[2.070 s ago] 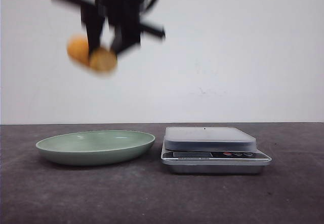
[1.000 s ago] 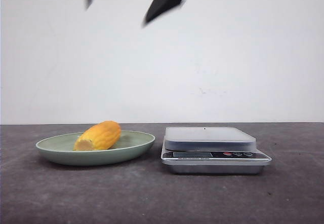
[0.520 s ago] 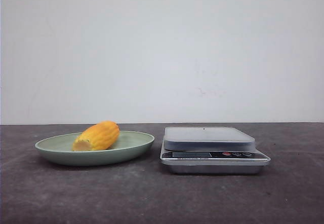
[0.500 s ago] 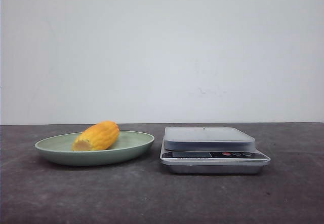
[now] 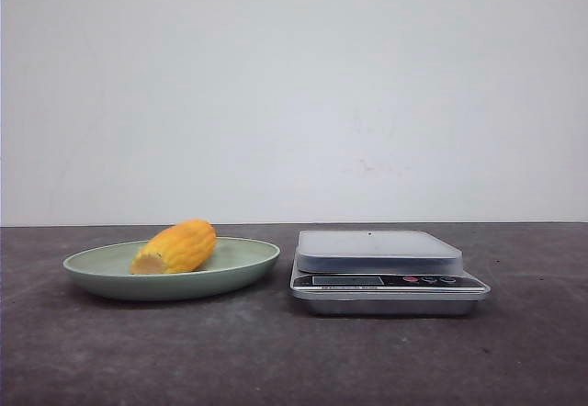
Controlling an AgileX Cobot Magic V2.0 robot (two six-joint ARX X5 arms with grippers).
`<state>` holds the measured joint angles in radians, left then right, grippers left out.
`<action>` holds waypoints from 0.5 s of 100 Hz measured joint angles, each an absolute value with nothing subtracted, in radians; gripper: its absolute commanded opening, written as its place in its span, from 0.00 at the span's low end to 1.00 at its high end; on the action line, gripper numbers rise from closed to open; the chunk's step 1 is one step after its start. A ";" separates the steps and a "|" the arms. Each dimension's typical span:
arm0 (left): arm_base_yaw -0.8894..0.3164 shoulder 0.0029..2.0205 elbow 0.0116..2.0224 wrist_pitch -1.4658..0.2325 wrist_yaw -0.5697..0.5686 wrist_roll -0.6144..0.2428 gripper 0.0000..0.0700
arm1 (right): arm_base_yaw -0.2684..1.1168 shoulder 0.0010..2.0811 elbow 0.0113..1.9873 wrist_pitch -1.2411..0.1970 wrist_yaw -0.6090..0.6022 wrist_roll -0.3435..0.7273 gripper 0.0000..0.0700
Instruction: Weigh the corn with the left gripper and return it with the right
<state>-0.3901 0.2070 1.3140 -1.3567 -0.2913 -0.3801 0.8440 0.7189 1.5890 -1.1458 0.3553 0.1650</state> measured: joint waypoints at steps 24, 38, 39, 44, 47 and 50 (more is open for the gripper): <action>-0.390 0.207 1.314 -1.357 -0.291 -0.382 0.02 | 0.844 0.720 1.589 -1.164 0.364 0.167 0.01; -0.390 0.207 1.314 -1.357 -0.291 -0.384 0.02 | 0.844 0.720 1.589 -1.192 0.365 0.169 0.01; -0.390 0.207 1.314 -1.357 -0.291 -0.384 0.02 | 0.844 0.720 1.589 -1.192 0.365 0.169 0.01; -0.390 0.207 1.314 -1.357 -0.291 -0.384 0.02 | 0.844 0.720 1.589 -1.192 0.365 0.169 0.01; -0.390 0.207 1.314 -1.357 -0.291 -0.384 0.02 | 0.844 0.720 1.589 -1.192 0.365 0.169 0.01; -0.390 0.207 1.314 -1.357 -0.291 -0.385 0.02 | 0.844 0.720 1.589 -1.192 0.365 0.169 0.01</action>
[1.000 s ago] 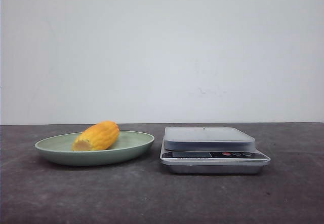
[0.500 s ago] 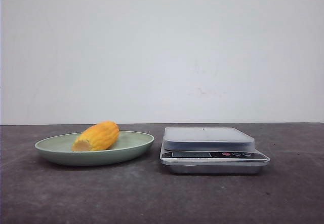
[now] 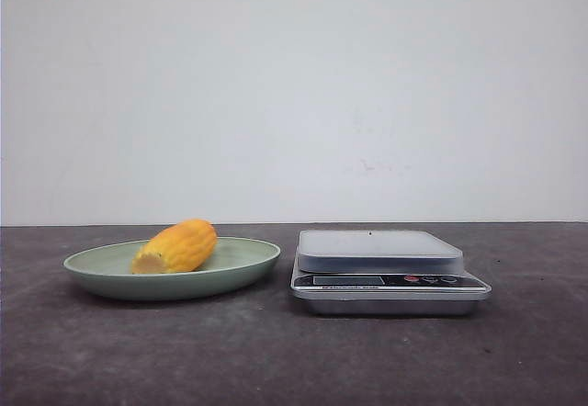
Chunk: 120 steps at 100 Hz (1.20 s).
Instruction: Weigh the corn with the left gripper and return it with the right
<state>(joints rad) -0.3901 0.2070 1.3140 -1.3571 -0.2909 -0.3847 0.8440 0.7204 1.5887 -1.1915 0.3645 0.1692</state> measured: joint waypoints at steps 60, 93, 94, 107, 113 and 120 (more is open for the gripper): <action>-0.390 0.207 1.314 -1.357 -0.291 -0.384 0.02 | 0.642 0.686 1.563 -1.126 0.358 0.140 0.01; -0.390 0.207 1.314 -1.357 -0.291 -0.385 0.02 | 0.124 0.330 0.931 -0.494 0.039 -0.038 0.01; -0.390 0.207 1.314 -1.357 -0.291 -0.385 0.02 | 0.115 0.318 0.906 -0.474 0.028 -0.039 0.01; -0.390 0.207 1.314 -1.357 -0.291 -0.384 0.02 | 0.034 0.190 0.611 -0.280 -0.059 -0.052 0.01; -0.390 0.207 1.314 -1.357 -0.291 -0.385 0.02 | 0.009 0.151 0.492 -0.217 -0.086 -0.055 0.01; -0.390 0.207 1.314 -1.357 -0.291 -0.384 0.02 | -0.009 0.118 0.366 -0.162 -0.093 -0.056 0.01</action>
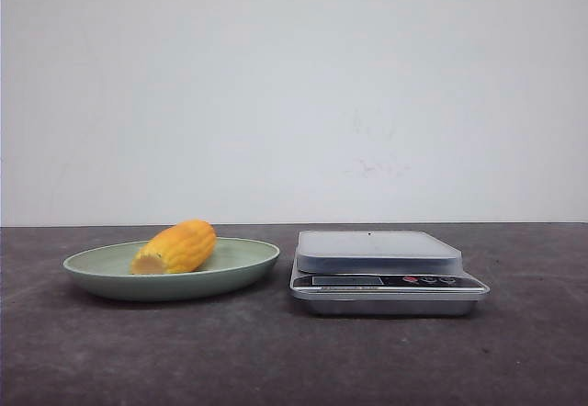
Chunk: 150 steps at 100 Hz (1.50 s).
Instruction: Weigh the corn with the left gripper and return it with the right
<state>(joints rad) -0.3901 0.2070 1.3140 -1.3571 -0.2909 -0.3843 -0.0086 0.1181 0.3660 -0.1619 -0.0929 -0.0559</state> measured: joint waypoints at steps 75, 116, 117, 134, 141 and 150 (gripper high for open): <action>-0.390 0.207 1.314 -1.357 -0.291 -0.385 0.02 | -0.028 0.007 0.015 -0.170 -0.053 -0.015 0.01; -0.390 0.207 1.314 -1.357 -0.291 -0.385 0.02 | -0.028 0.005 0.015 -0.168 -0.053 0.003 0.01; -0.390 0.207 1.314 -1.357 -0.291 -0.385 0.02 | -0.028 0.005 0.015 -0.168 -0.053 0.003 0.01; -0.390 0.207 1.314 -1.357 -0.291 -0.384 0.02 | -0.028 0.005 0.015 -0.168 -0.053 0.004 0.01; -0.390 0.207 1.314 -1.357 -0.291 -0.385 0.02 | -0.028 0.005 0.015 -0.168 -0.053 0.004 0.01; -0.390 0.207 1.314 -1.357 -0.291 -0.385 0.02 | -0.028 0.005 0.015 -0.168 -0.053 0.004 0.01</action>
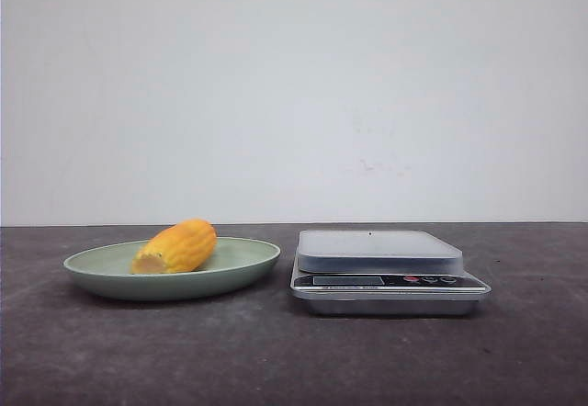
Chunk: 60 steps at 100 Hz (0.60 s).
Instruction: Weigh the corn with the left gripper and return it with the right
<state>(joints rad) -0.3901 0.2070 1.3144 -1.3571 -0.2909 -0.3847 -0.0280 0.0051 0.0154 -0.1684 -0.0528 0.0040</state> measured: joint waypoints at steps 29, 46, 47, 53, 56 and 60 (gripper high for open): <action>-0.390 0.207 1.314 -1.357 -0.291 -0.370 0.02 | -0.028 0.005 0.015 -0.168 -0.053 0.004 0.01; -0.375 0.207 1.303 -1.335 -0.291 -0.317 0.02 | -0.028 0.005 0.015 -0.168 -0.052 0.004 0.01; -0.372 0.206 1.299 -1.328 -0.291 -0.316 0.02 | -0.028 0.005 0.015 -0.168 -0.053 0.004 0.01; -0.348 0.203 1.259 -1.262 -0.292 -0.305 0.02 | -0.028 0.005 0.015 -0.168 -0.053 0.004 0.01; -0.333 0.200 1.234 -1.223 -0.292 -0.296 0.02 | -0.028 0.005 0.015 -0.168 -0.053 0.004 0.01; -0.309 0.194 1.191 -1.161 -0.293 -0.276 0.02 | -0.028 0.005 0.015 -0.168 -0.053 0.004 0.01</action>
